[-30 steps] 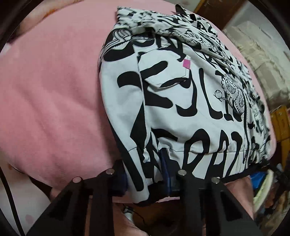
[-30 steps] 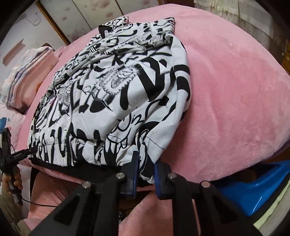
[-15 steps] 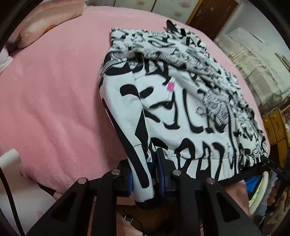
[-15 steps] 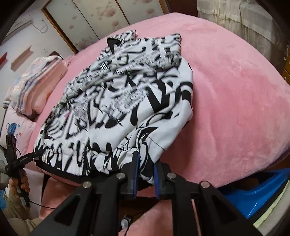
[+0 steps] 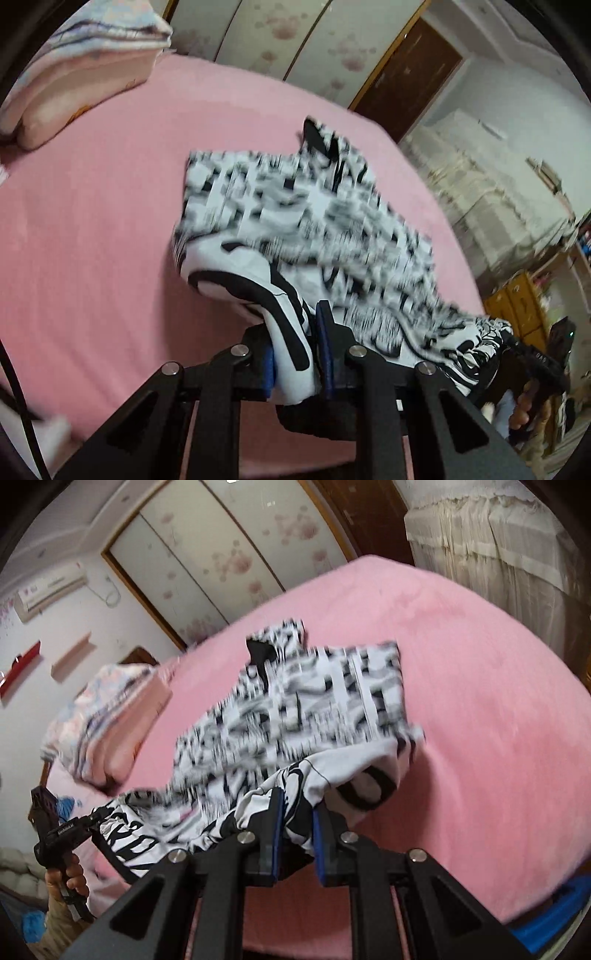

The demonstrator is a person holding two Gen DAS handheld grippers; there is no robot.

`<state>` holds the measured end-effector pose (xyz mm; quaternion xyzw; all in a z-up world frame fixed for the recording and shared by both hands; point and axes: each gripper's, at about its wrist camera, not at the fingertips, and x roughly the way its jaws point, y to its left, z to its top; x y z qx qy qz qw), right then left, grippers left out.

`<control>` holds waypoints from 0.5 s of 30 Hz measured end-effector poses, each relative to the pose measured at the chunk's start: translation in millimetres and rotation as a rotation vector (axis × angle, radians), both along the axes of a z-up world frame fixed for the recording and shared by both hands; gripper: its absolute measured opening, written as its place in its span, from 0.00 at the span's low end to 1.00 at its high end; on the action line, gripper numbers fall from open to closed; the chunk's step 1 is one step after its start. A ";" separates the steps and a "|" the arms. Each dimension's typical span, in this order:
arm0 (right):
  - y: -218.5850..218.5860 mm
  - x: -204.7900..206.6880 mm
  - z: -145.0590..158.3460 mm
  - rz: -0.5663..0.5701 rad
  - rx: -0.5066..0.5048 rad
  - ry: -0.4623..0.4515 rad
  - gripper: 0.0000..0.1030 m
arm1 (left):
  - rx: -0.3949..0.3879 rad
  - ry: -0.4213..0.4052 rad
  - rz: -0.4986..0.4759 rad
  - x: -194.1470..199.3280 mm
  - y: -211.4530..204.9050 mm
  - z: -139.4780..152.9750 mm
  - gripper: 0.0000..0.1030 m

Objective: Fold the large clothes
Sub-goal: 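Lift the held hem and fold it toward the hood with both tools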

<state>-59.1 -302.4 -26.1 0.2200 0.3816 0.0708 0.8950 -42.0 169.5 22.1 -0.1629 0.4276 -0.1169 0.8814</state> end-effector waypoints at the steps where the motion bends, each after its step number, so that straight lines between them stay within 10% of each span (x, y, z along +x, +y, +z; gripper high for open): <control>1: -2.7 14.8 5.7 -0.005 0.003 -0.010 0.13 | -0.007 -0.010 0.007 16.3 0.1 7.6 0.16; 9: -21.3 162.1 13.3 -0.074 0.005 -0.017 0.13 | 0.006 -0.039 0.048 160.1 -12.1 20.0 0.15; 15: -27.4 265.8 -41.7 -0.132 -0.022 0.067 0.17 | 0.083 -0.015 0.090 266.5 -23.4 -33.1 0.17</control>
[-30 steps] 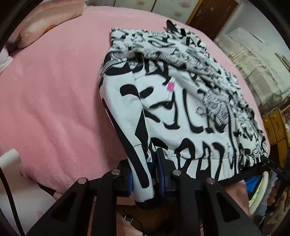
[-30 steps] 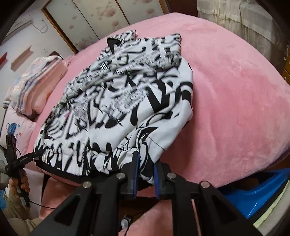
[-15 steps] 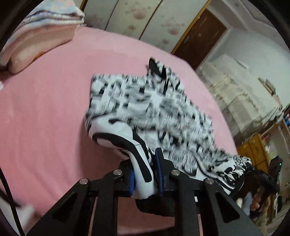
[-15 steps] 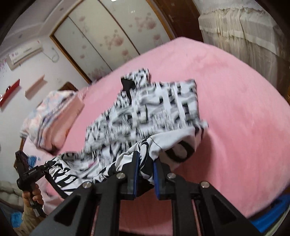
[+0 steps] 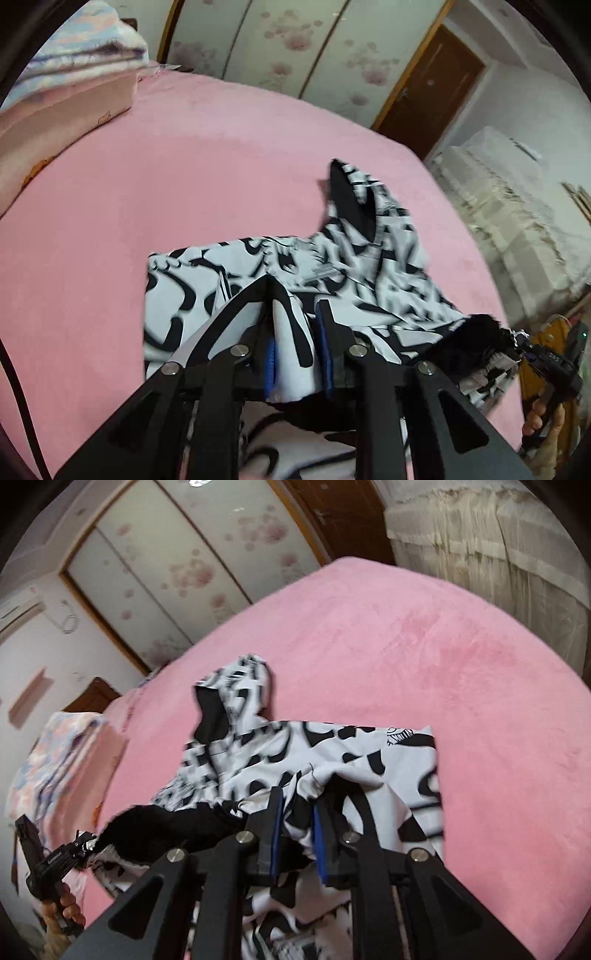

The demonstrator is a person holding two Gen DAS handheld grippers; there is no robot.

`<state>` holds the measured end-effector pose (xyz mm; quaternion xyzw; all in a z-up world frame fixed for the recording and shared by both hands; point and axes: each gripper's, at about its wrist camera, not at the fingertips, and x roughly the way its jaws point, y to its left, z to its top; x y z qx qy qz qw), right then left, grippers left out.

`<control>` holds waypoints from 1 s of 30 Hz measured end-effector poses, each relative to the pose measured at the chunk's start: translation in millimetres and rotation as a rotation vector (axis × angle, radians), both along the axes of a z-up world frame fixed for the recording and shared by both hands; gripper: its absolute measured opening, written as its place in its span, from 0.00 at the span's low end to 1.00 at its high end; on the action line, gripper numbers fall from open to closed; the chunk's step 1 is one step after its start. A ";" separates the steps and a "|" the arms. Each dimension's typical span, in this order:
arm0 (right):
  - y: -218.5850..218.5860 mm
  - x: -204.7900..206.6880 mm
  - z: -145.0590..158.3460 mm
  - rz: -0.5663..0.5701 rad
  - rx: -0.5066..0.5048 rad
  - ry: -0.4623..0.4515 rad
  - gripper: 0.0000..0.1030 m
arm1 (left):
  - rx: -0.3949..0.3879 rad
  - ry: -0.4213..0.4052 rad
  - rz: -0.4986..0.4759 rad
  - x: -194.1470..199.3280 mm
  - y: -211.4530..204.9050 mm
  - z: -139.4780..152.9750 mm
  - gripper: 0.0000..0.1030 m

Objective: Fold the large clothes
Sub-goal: 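Lift the held hem and fold it toward the hood with both tools, then open both tools to release the folded hem onto the jacket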

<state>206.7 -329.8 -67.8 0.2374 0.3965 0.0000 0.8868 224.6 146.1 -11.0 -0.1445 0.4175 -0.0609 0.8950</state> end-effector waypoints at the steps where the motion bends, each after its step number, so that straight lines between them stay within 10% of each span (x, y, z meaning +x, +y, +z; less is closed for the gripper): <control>1: -1.4 10.7 -11.0 -0.011 0.004 0.021 0.20 | 0.011 0.020 0.013 15.9 -1.6 -13.4 0.22; 6: -11.3 41.3 -56.7 -0.045 0.065 0.109 0.36 | 0.059 0.104 0.043 61.0 -4.1 -62.9 0.51; 12: -23.8 28.7 -28.7 0.018 0.051 -0.005 0.68 | -0.017 0.075 0.017 67.9 13.0 -58.6 0.75; 27: 3.1 61.8 -74.2 0.386 -0.296 0.124 0.71 | 0.315 0.047 -0.332 79.5 -13.5 -84.5 0.76; 30: 6.1 72.1 -83.7 0.403 -0.285 0.134 0.68 | 0.298 0.046 -0.355 88.8 -18.2 -91.7 0.54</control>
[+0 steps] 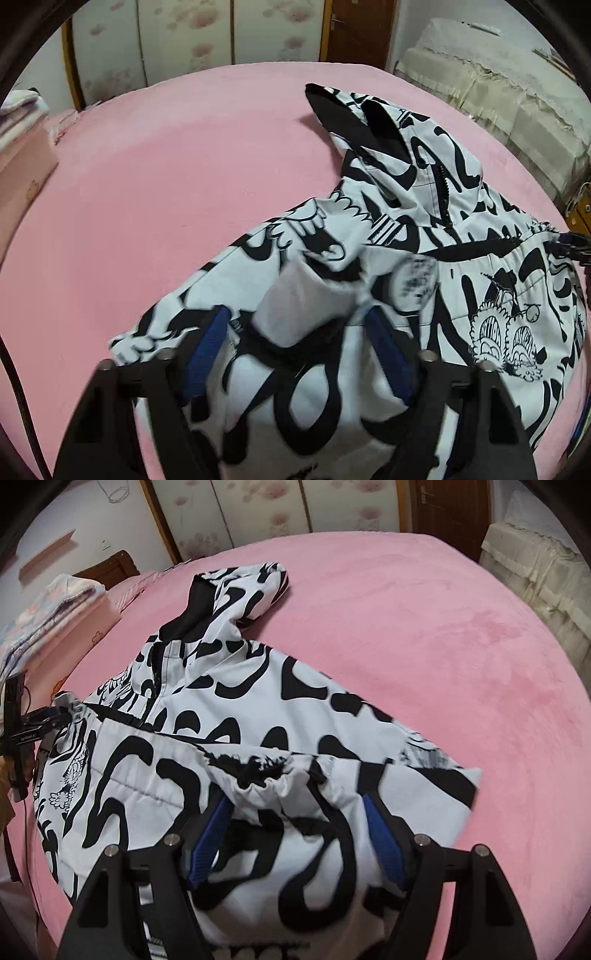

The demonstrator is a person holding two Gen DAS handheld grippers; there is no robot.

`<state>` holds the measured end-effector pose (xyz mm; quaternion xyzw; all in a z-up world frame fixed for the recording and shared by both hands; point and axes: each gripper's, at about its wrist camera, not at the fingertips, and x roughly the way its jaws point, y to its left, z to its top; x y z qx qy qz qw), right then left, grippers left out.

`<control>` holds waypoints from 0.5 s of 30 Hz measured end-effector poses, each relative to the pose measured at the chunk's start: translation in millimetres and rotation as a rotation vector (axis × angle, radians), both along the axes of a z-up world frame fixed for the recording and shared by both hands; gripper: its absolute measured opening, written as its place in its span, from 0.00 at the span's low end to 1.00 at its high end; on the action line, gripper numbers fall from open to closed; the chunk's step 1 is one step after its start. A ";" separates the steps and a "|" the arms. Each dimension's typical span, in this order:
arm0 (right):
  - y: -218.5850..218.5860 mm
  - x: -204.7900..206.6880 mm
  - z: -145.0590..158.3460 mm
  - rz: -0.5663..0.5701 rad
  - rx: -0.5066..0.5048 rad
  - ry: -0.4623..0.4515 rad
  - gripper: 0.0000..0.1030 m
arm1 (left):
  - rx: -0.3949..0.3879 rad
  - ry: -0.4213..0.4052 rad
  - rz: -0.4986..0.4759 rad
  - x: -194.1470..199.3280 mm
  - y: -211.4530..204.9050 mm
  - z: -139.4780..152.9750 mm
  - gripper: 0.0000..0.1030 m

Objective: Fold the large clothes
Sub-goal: 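Open both tools to release the folded hem onto the jacket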

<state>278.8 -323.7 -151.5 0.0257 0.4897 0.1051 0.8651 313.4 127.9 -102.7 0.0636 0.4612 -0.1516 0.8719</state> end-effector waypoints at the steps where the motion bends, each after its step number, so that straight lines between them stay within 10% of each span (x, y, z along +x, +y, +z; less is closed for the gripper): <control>1: 2.3 2.5 -2.4 -0.001 -0.004 0.000 0.62 | 0.001 -0.004 0.000 2.3 -2.4 -1.5 0.37; 2: 5.3 3.8 -4.6 -0.002 -0.020 -0.002 0.43 | 0.017 -0.016 0.015 4.1 -4.2 -2.6 0.28; 6: 11.5 -1.6 0.8 -0.052 -0.094 -0.048 0.20 | -0.004 -0.030 0.080 4.8 0.3 0.5 0.08; 15: 12.6 26.0 18.6 -0.256 -0.036 -0.127 0.18 | -0.063 -0.099 0.299 11.4 14.0 15.8 0.06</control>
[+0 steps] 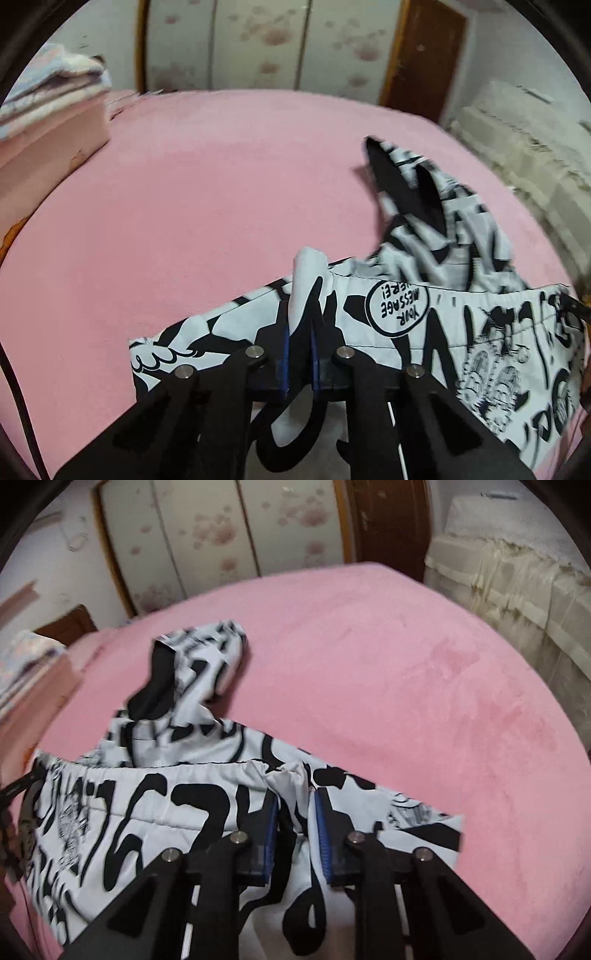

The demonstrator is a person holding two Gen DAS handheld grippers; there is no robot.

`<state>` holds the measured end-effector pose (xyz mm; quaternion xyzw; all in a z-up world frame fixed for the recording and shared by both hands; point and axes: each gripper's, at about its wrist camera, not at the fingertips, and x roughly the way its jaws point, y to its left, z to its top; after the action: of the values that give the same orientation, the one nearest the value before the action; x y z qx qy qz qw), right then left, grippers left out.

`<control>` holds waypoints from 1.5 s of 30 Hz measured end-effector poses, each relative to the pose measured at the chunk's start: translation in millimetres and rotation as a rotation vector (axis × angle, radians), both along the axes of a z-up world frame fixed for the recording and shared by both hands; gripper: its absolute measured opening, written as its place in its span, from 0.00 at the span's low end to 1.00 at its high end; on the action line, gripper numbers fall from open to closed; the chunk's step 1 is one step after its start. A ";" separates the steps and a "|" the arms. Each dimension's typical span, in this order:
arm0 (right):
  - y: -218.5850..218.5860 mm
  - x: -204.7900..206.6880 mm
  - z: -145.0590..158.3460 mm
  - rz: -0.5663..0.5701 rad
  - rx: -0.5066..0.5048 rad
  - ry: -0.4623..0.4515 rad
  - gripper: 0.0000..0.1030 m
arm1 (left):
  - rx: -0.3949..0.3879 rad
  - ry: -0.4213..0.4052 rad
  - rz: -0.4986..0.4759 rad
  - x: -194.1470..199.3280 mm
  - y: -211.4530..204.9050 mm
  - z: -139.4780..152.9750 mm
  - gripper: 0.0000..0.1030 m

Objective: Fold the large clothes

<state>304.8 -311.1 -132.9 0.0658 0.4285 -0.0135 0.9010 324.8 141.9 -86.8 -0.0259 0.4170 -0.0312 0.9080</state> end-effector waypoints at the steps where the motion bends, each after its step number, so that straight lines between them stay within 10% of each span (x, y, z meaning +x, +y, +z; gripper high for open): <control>1: 1.8 8.1 -10.3 -0.015 -0.009 0.027 0.18 | 0.004 0.027 0.029 5.9 0.6 -10.3 0.06; 10: 22.2 35.8 -43.0 -0.048 -0.137 0.066 0.21 | 0.054 0.085 0.100 24.3 1.5 -56.6 0.09; 21: 73.2 -33.1 21.4 -0.004 -0.091 0.000 0.32 | 0.017 0.026 0.086 -40.0 -20.5 16.7 0.52; 27: 136.9 -69.2 -5.4 0.105 -0.115 0.025 0.32 | 0.048 0.051 0.025 -89.1 -60.3 6.7 0.61; 34: 55.5 -92.5 -37.6 -0.119 -0.259 0.102 0.27 | 0.189 0.130 0.127 -105.8 -21.0 -34.9 0.61; 36: 22.1 -105.7 -37.6 -0.143 -0.218 0.115 0.00 | 0.155 0.132 0.144 -112.4 1.0 -35.7 0.60; 45: 18.5 -136.1 -12.1 -0.168 -0.180 0.166 0.04 | 0.176 0.157 0.159 -139.9 14.5 -10.0 0.58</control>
<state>168.7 -292.6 -144.9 0.0190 0.4918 -0.1324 0.8604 184.9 156.4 -96.9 0.0186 0.4844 0.0795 0.8710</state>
